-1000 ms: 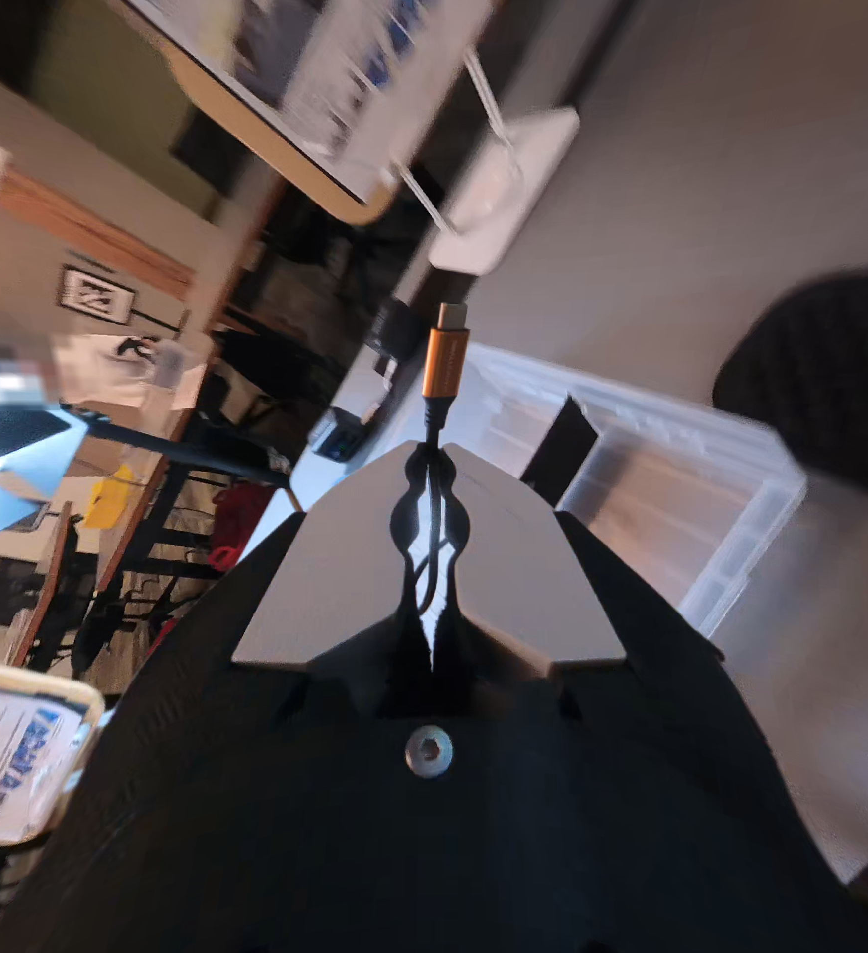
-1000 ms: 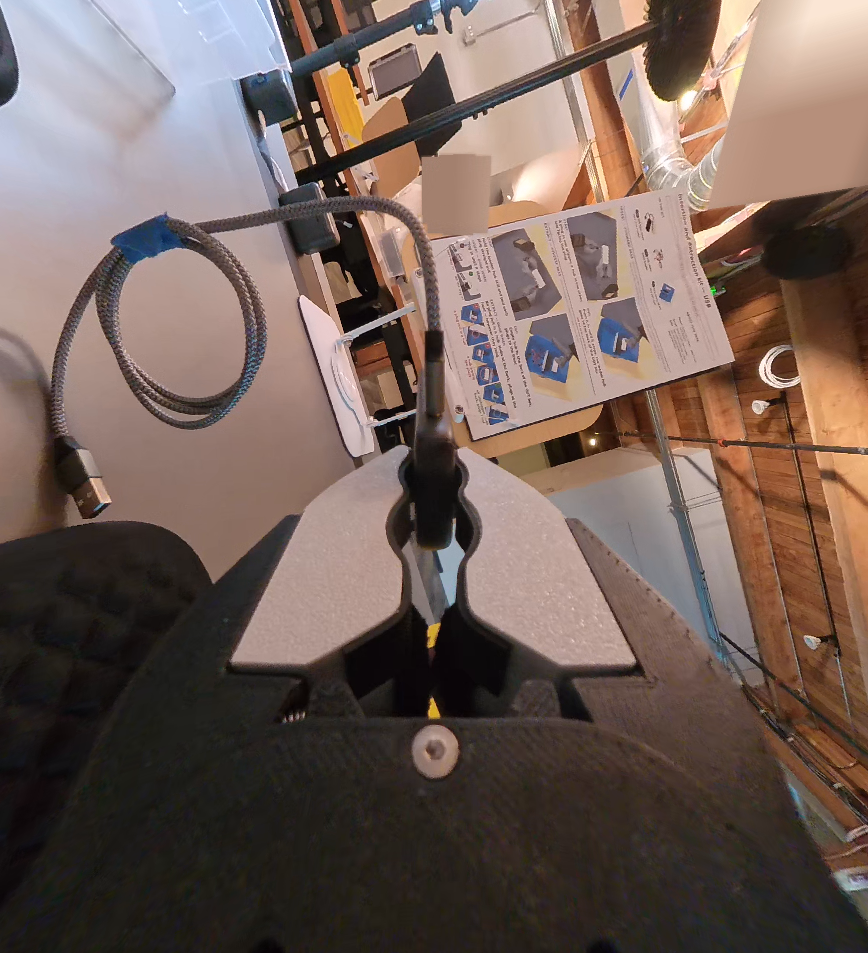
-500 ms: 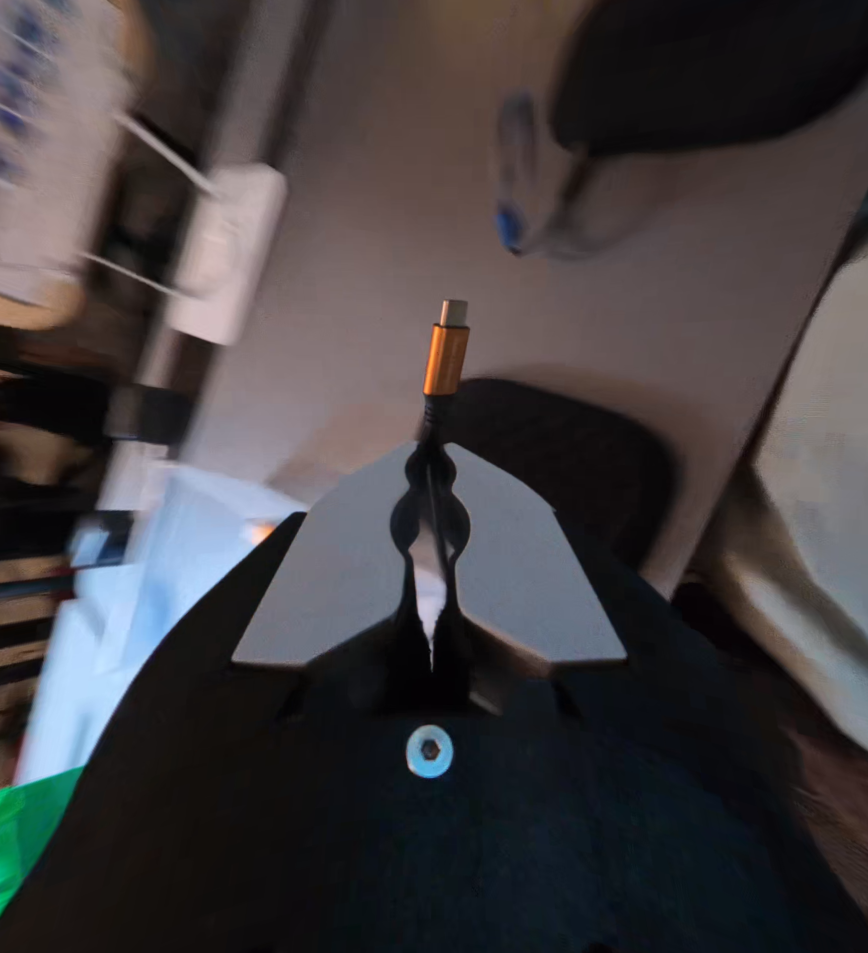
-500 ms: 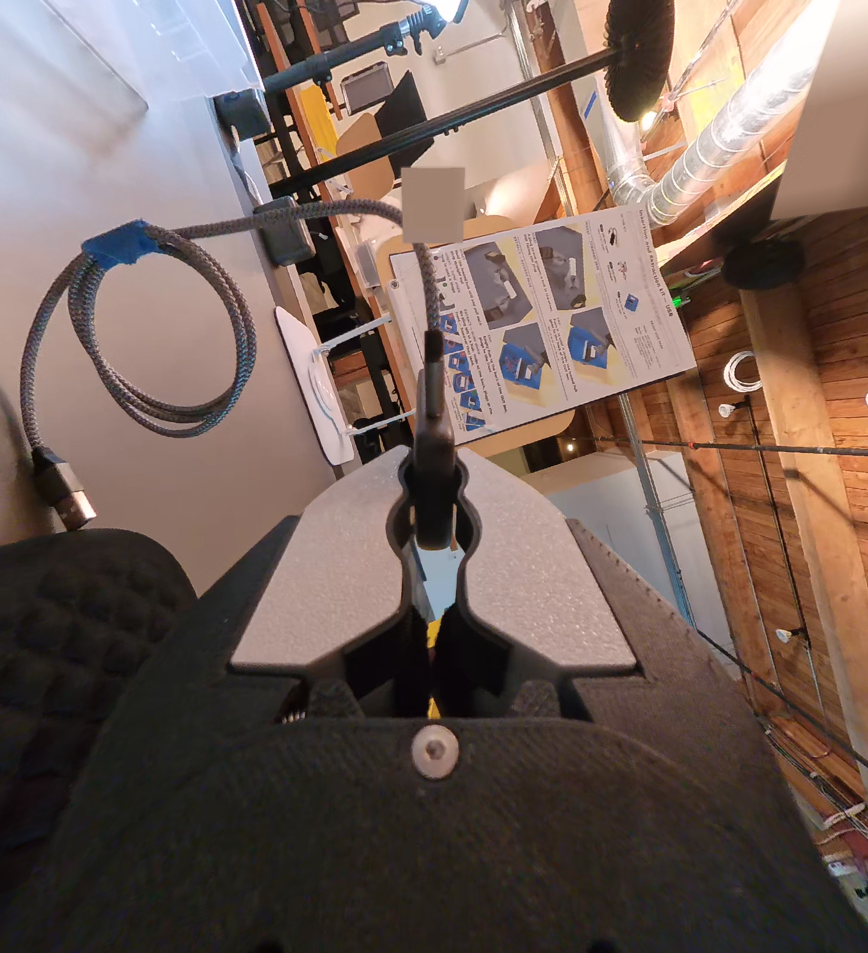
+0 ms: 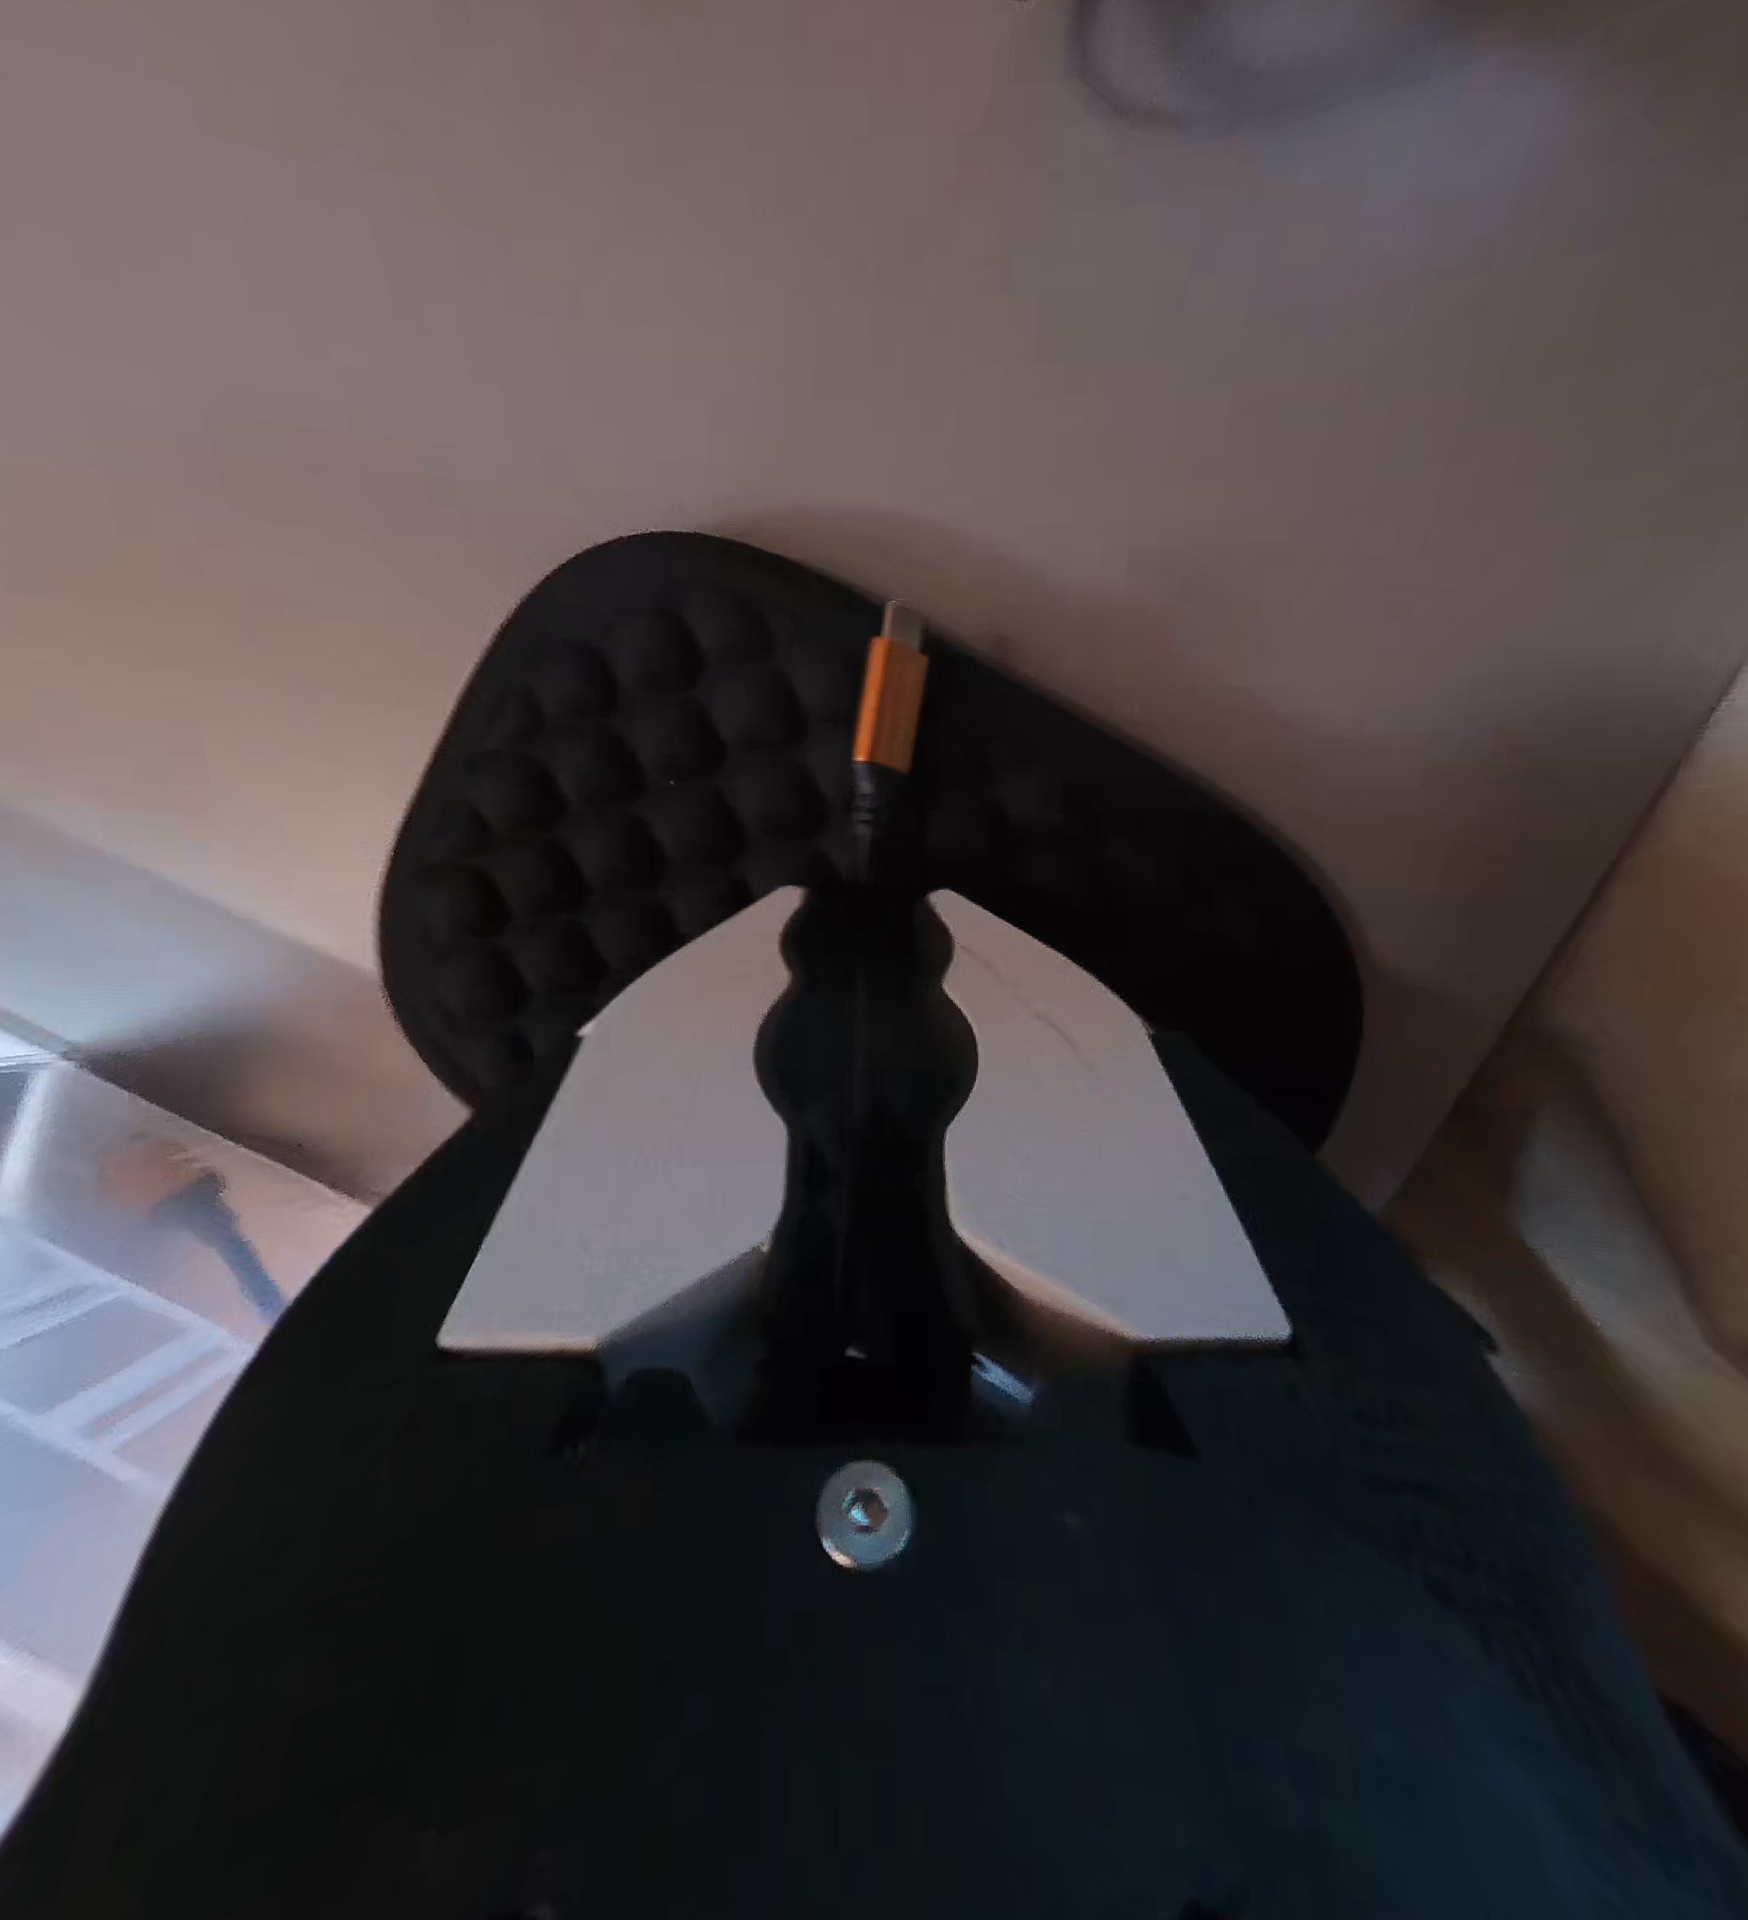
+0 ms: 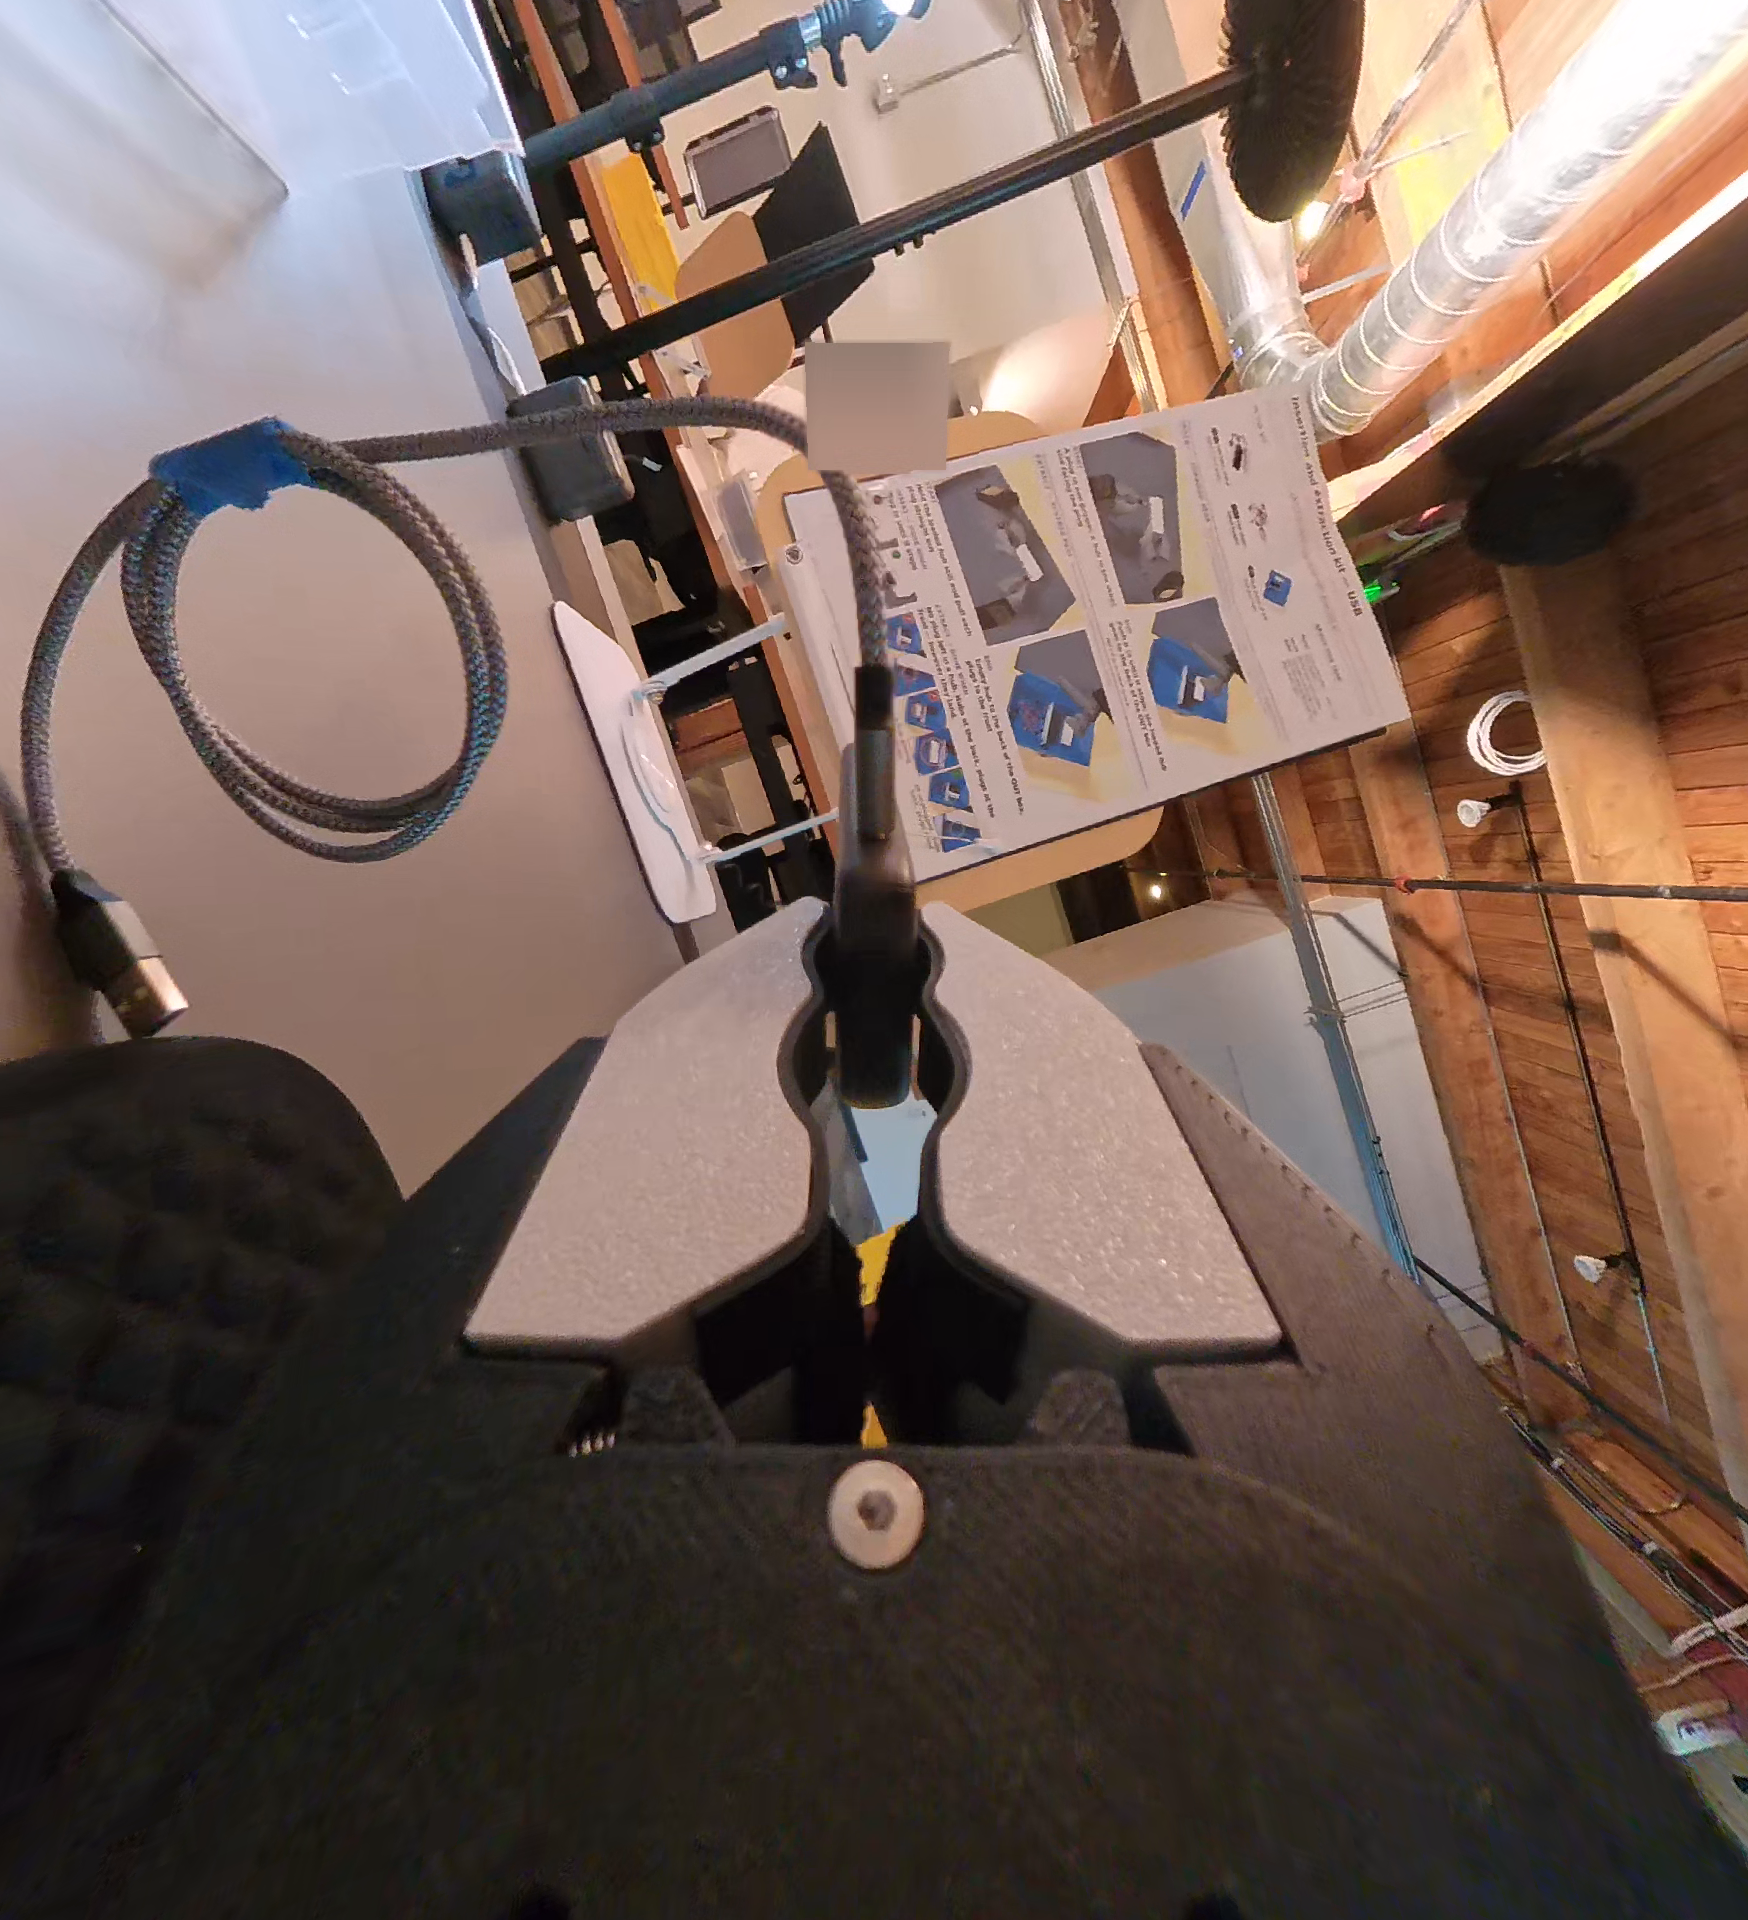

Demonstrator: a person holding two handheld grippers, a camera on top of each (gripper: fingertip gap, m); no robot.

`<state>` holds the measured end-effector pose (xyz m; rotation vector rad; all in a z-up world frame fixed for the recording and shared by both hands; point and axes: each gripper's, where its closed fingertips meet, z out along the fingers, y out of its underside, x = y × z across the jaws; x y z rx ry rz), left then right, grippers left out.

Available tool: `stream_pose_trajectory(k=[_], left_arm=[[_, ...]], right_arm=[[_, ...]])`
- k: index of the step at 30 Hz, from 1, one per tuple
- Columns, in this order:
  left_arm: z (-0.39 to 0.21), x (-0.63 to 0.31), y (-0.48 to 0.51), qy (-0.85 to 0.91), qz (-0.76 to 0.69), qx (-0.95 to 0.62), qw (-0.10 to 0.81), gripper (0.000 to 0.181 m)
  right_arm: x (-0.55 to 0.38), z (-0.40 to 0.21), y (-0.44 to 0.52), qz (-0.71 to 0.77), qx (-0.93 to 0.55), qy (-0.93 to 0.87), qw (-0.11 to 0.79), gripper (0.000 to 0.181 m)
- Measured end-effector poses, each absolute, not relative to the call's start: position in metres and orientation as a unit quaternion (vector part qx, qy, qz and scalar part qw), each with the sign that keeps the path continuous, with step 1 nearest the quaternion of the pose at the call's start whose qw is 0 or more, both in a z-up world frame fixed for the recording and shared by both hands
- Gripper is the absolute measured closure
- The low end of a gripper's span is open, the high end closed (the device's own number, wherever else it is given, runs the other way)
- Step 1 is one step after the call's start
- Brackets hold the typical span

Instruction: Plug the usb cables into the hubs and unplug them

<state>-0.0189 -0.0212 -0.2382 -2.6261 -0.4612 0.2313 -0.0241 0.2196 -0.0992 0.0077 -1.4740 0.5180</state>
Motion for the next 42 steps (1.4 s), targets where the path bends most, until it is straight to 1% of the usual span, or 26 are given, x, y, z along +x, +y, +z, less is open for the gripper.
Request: stream_pose_trajectory(k=[2,5,8,10,11,14,17,19,23,27,33,39,42], left_arm=[[-0.236,-0.025,-0.024,-0.150,0.128,-0.954,0.226,0.150],[-0.232,-0.029,-0.024,-0.134,0.158,-0.948,0.243,0.141],[-0.218,-0.029,-0.012,-0.097,0.201,-0.925,0.307,0.143],[-0.211,-0.024,-0.002,-0.056,0.225,-0.912,0.338,0.150],[-0.210,-0.024,0.000,-0.037,0.238,-0.910,0.336,0.154],[-0.216,-0.025,0.000,0.011,0.267,-0.913,0.309,0.159],[-0.221,-0.023,0.004,0.049,0.270,-0.916,0.292,0.159],[-0.228,-0.025,0.002,0.065,0.277,-0.921,0.265,0.159],[-0.229,-0.032,0.004,0.063,0.291,-0.918,0.263,0.159],[-0.236,-0.033,0.005,0.059,0.281,-0.921,0.264,0.172],[-0.244,-0.035,0.004,0.024,0.248,-0.931,0.265,0.172],[-0.240,-0.035,0.005,-0.042,0.197,-0.925,0.323,0.173],[-0.221,-0.035,0.008,-0.075,0.206,-0.911,0.349,0.173]], right_arm=[[-0.025,-0.101,0.218,0.234,0.004,-0.667,0.708,0.169],[-0.025,-0.102,0.218,0.233,0.004,-0.669,0.706,0.169],[-0.026,-0.102,0.219,0.232,0.003,-0.670,0.705,0.169],[-0.026,-0.102,0.219,0.233,0.003,-0.670,0.704,0.169],[-0.026,-0.102,0.219,0.233,0.004,-0.671,0.704,0.169],[-0.026,-0.103,0.218,0.234,0.005,-0.671,0.703,0.169],[-0.026,-0.102,0.218,0.235,0.004,-0.671,0.703,0.169],[-0.026,-0.103,0.219,0.236,0.003,-0.671,0.703,0.169],[-0.028,-0.105,0.218,0.236,0.002,-0.675,0.699,0.169],[-0.029,-0.107,0.215,0.241,0.004,-0.678,0.694,0.169],[-0.031,-0.112,0.208,0.248,0.008,-0.684,0.686,0.169],[-0.031,-0.119,0.202,0.282,0.019,-0.697,0.659,0.170],[-0.031,-0.123,0.198,0.264,0.051,-0.709,0.652,0.170]])
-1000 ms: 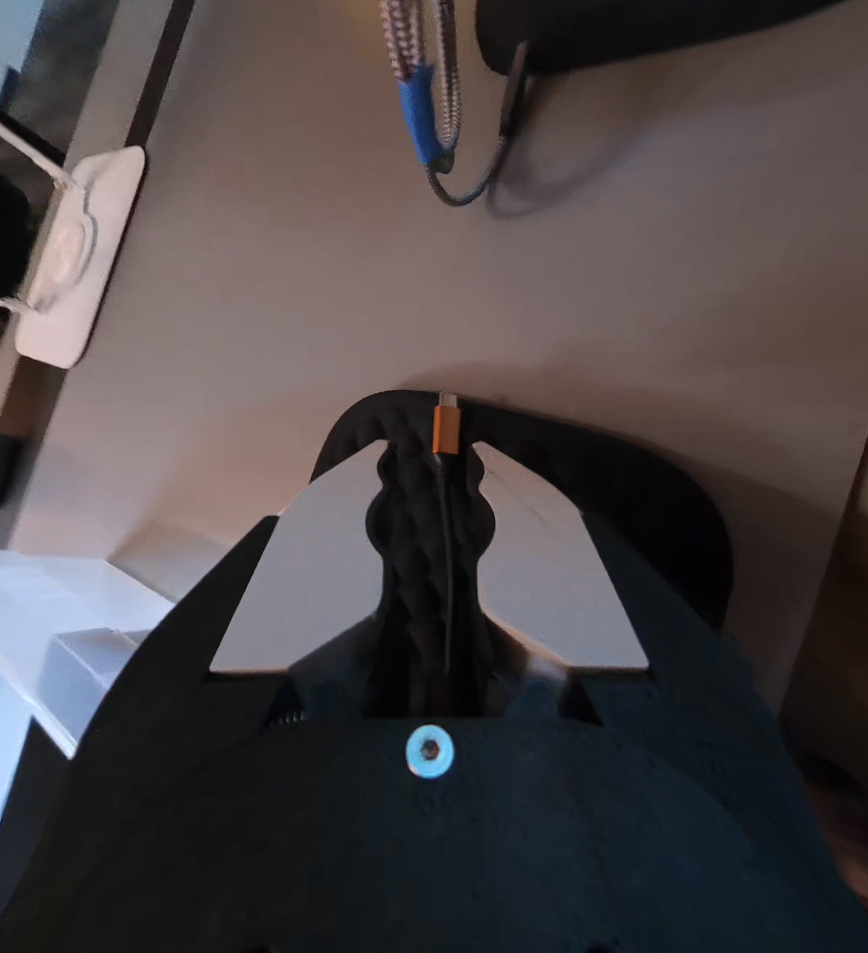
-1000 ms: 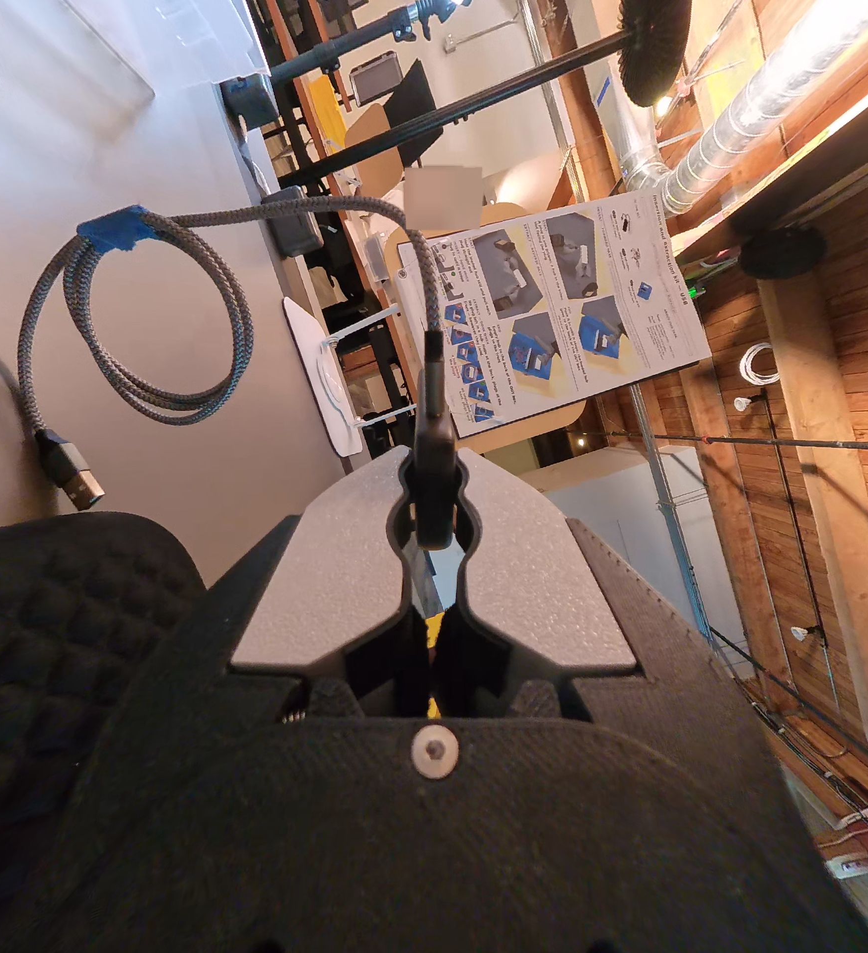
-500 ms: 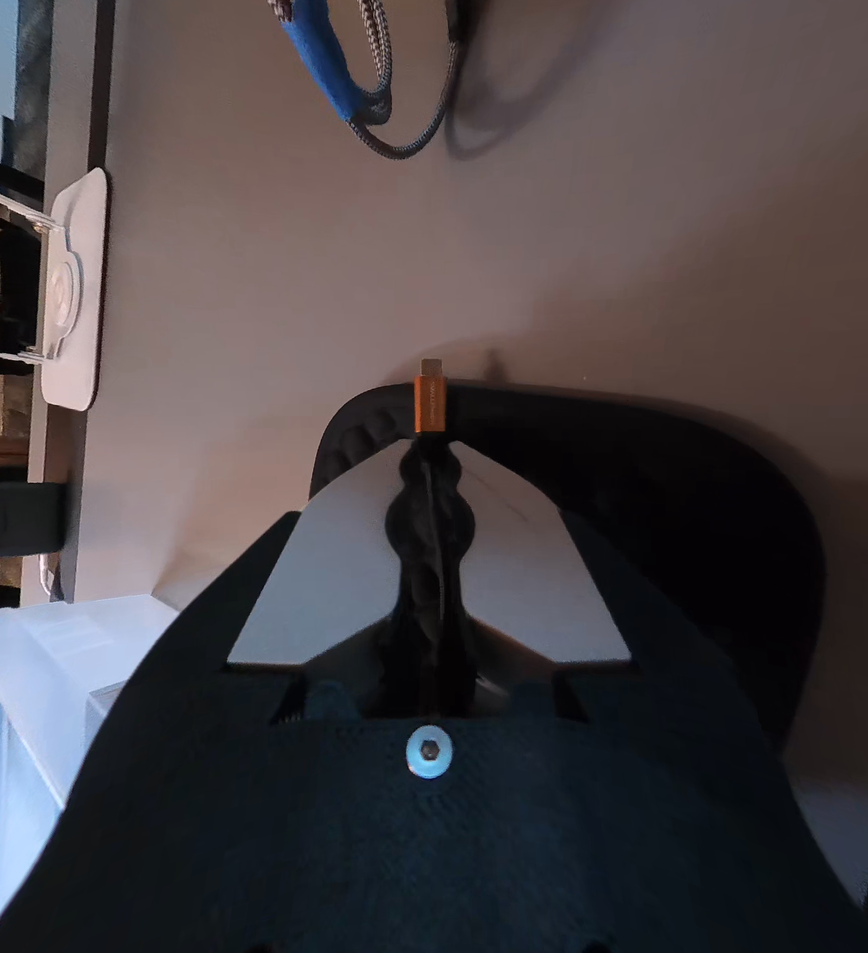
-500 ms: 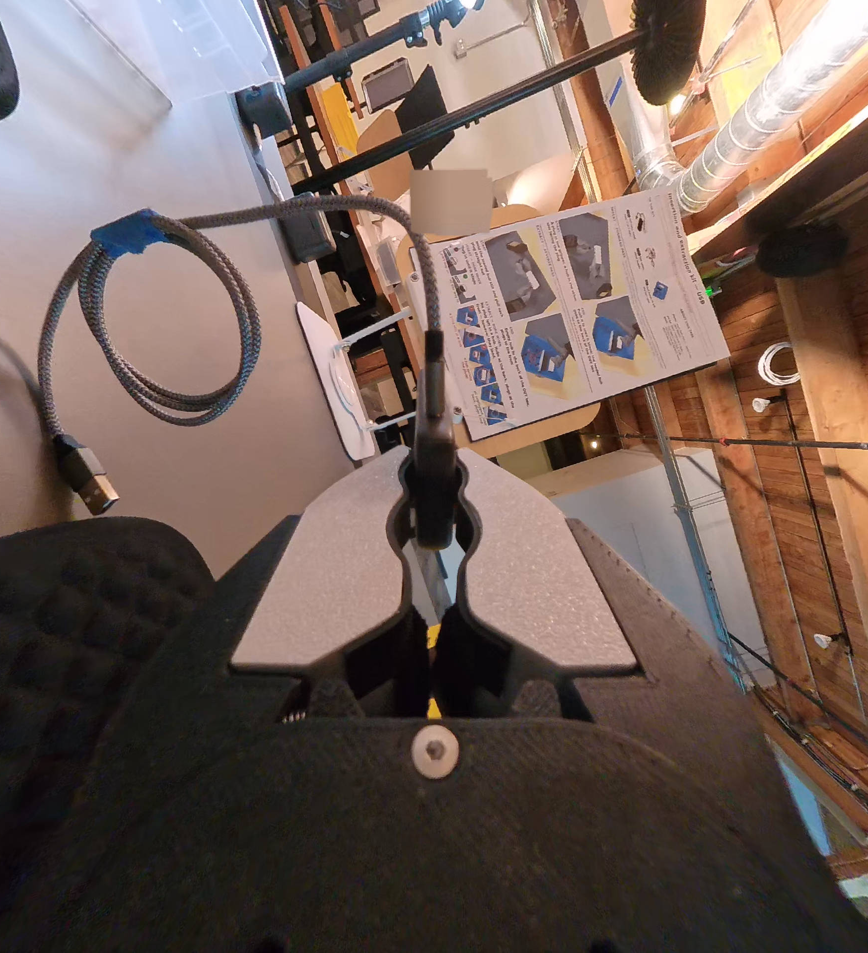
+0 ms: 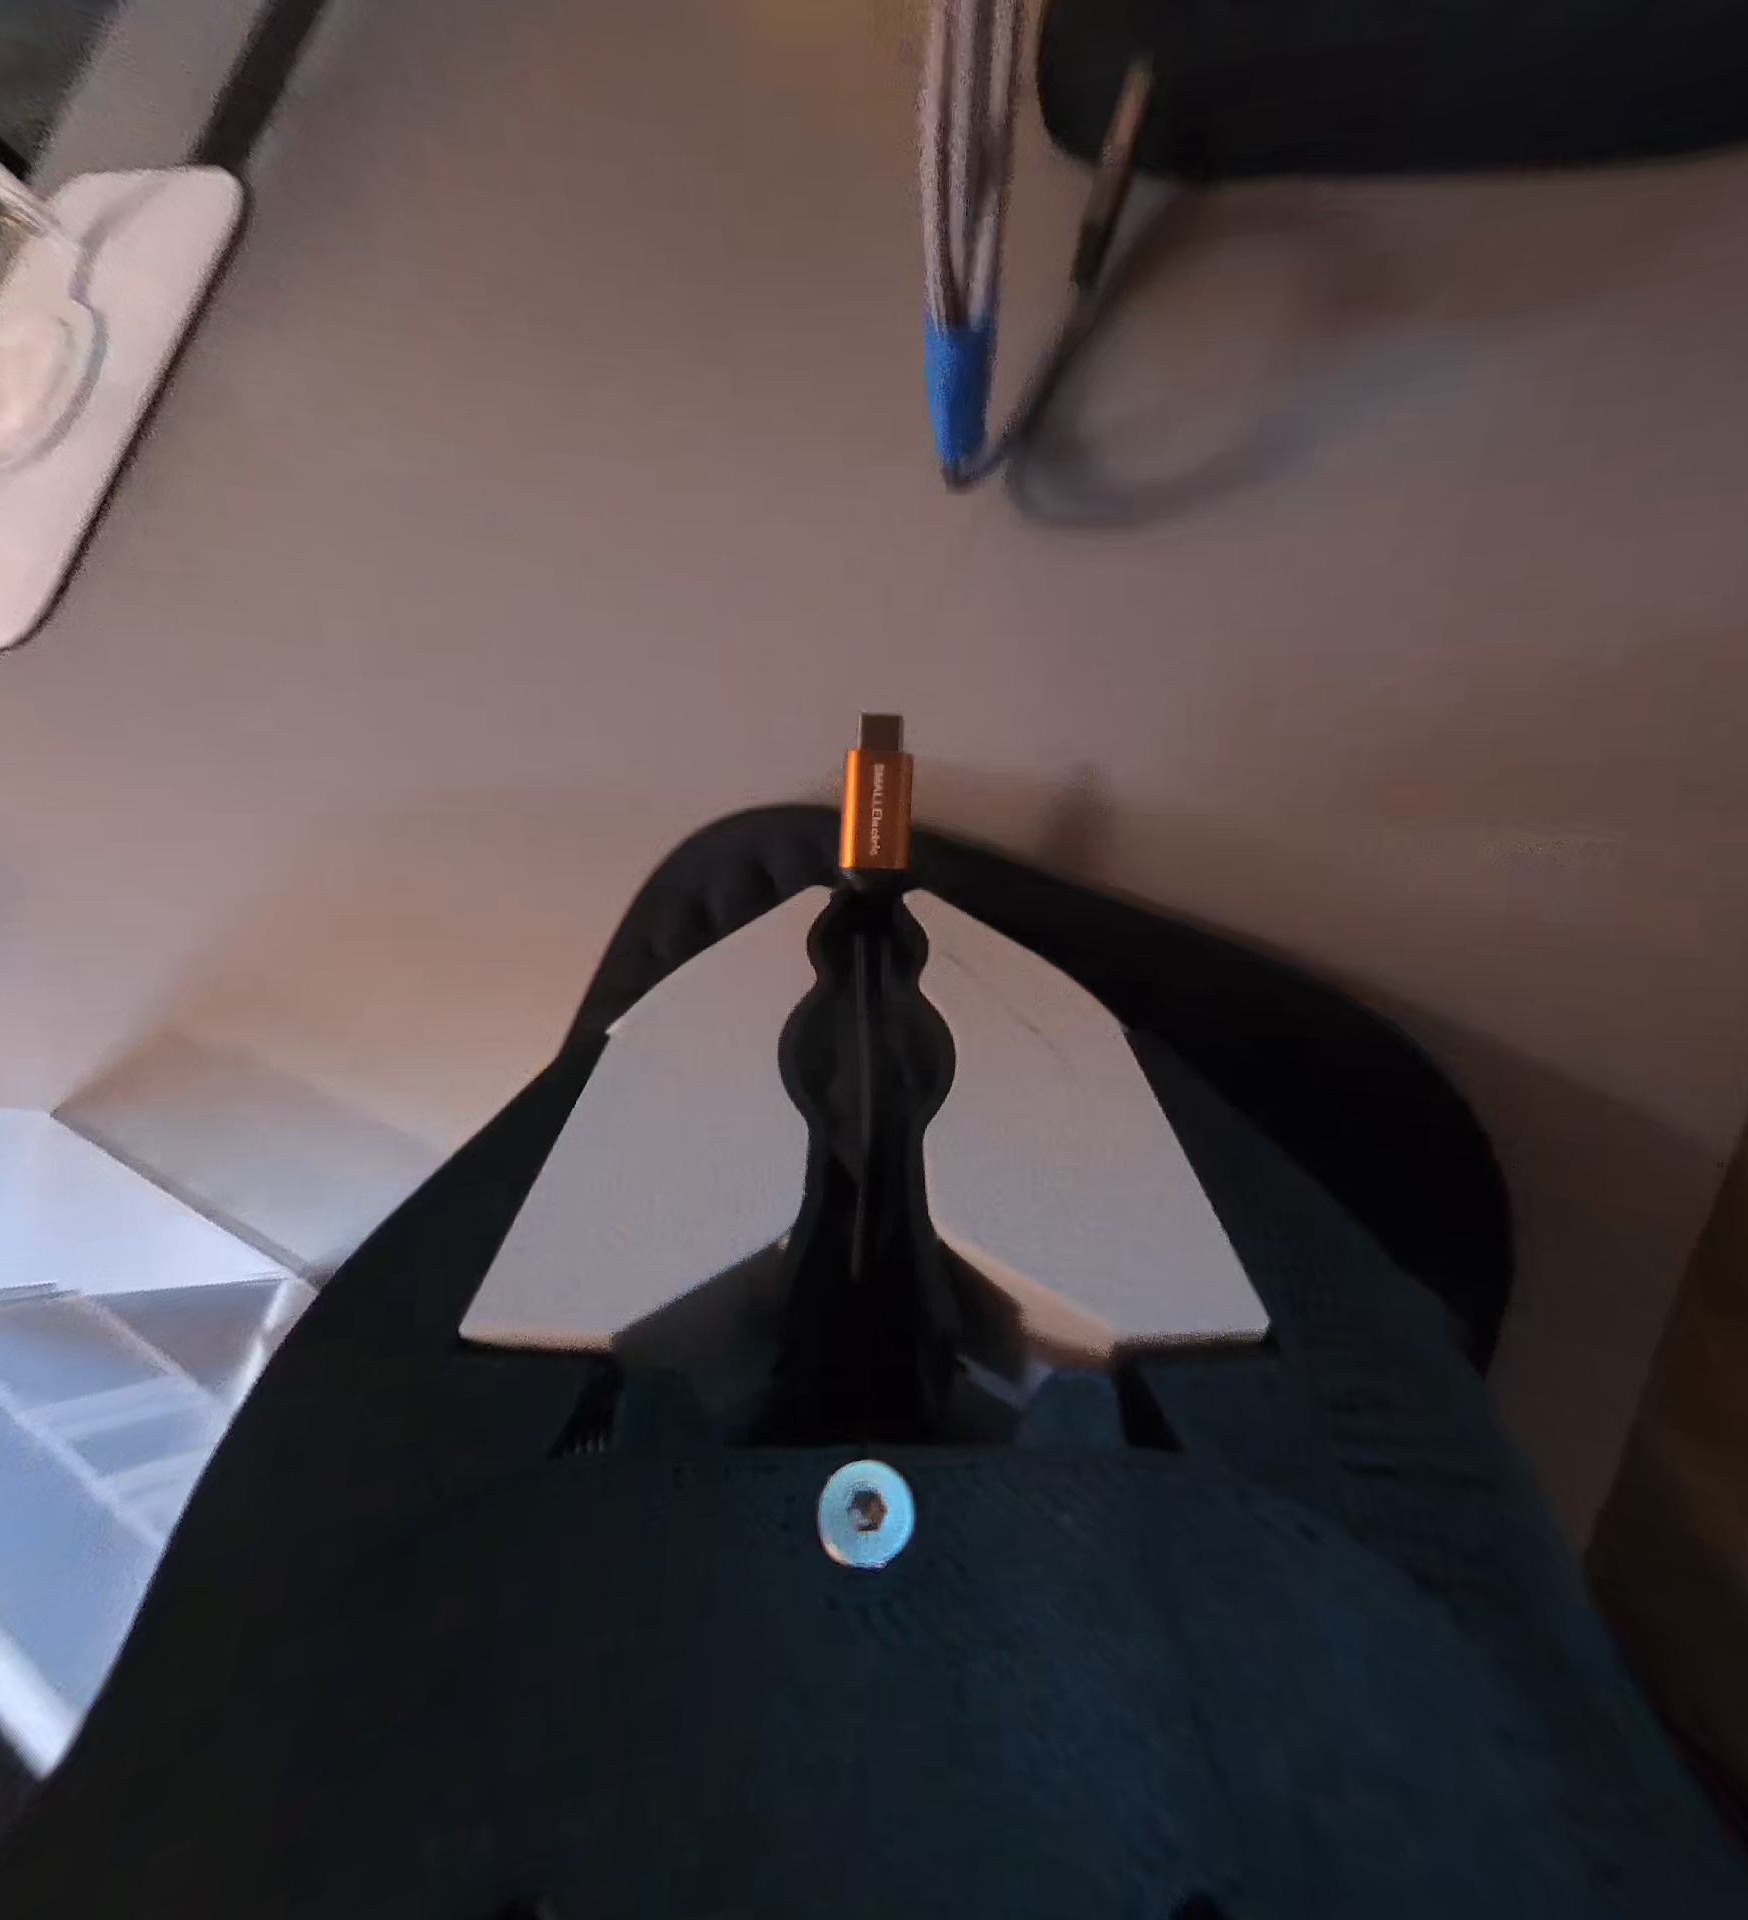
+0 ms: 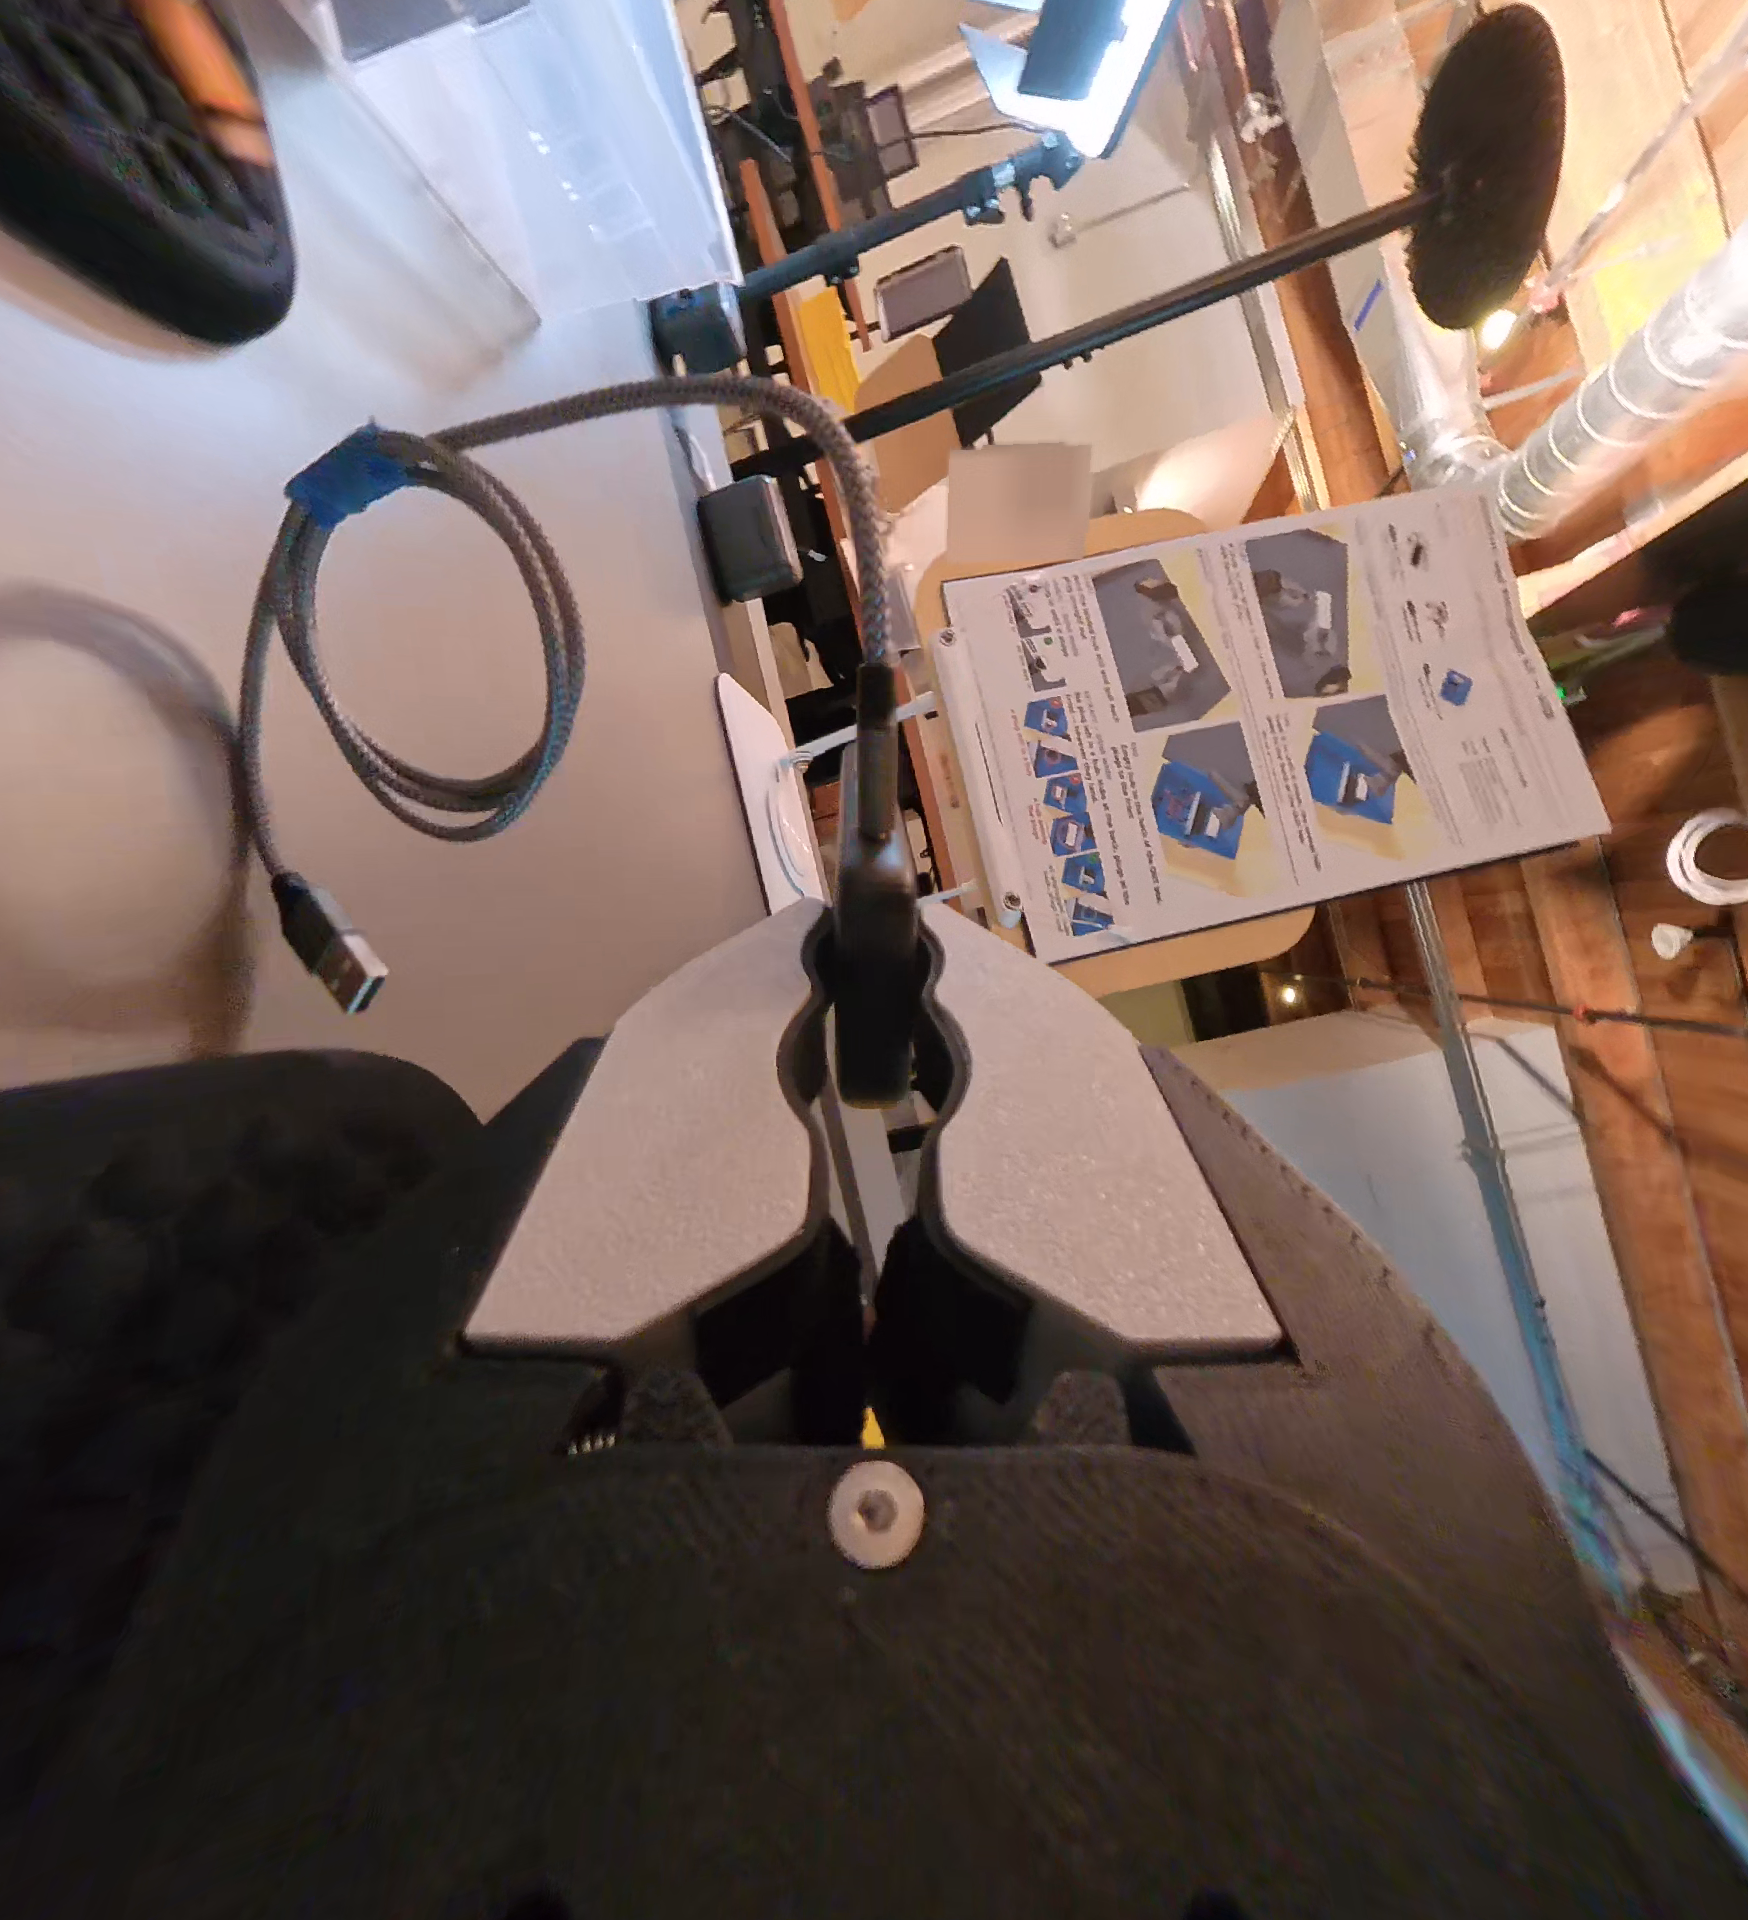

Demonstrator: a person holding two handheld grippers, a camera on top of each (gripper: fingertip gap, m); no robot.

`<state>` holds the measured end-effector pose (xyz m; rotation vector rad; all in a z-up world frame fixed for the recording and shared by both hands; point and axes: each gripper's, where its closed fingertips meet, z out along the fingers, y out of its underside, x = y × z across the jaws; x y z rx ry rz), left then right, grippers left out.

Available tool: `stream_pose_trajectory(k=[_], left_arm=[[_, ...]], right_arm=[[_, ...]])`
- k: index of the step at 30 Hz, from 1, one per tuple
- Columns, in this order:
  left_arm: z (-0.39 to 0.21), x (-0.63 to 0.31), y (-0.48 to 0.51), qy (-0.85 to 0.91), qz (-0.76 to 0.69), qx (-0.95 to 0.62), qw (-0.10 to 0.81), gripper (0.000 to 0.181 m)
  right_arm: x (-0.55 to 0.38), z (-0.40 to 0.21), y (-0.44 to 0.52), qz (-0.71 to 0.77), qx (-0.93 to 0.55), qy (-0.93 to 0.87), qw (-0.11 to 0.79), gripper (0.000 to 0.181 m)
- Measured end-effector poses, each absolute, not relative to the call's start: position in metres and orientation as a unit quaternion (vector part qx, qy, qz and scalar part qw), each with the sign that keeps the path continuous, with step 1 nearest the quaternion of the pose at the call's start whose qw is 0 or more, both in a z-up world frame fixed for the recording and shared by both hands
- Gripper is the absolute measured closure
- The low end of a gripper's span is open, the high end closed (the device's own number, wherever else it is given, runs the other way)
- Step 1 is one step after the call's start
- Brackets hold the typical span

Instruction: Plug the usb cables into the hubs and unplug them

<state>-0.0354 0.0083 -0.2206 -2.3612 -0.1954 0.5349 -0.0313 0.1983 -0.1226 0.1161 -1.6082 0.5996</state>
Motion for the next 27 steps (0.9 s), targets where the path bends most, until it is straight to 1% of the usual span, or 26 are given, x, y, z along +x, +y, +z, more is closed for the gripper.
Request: stream_pose_trajectory(k=[6,9,12,15,19,23,27], left_arm=[[-0.162,-0.032,0.037,-0.114,0.216,-0.873,0.421,0.174],[-0.149,-0.035,0.052,-0.120,0.204,-0.870,0.432,0.174],[-0.149,-0.030,0.070,-0.112,0.151,-0.883,0.431,0.174],[-0.155,-0.032,0.083,-0.103,0.117,-0.895,0.418,0.174],[-0.170,-0.029,0.092,-0.108,0.079,-0.907,0.400,0.174],[-0.180,-0.035,0.096,-0.119,0.087,-0.915,0.376,0.174],[-0.183,-0.034,0.104,-0.114,0.081,-0.915,0.379,0.174]], right_arm=[[-0.030,-0.128,0.189,0.190,0.111,-0.705,0.674,0.169],[-0.030,-0.134,0.177,0.123,0.159,-0.697,0.689,0.169],[-0.032,-0.140,0.165,0.061,0.201,-0.681,0.702,0.169],[-0.035,-0.148,0.155,0.033,0.230,-0.671,0.704,0.169],[-0.038,-0.151,0.151,0.026,0.237,-0.665,0.708,0.169],[-0.042,-0.157,0.146,0.031,0.237,-0.672,0.701,0.169],[-0.046,-0.161,0.145,0.037,0.220,-0.679,0.699,0.170]])
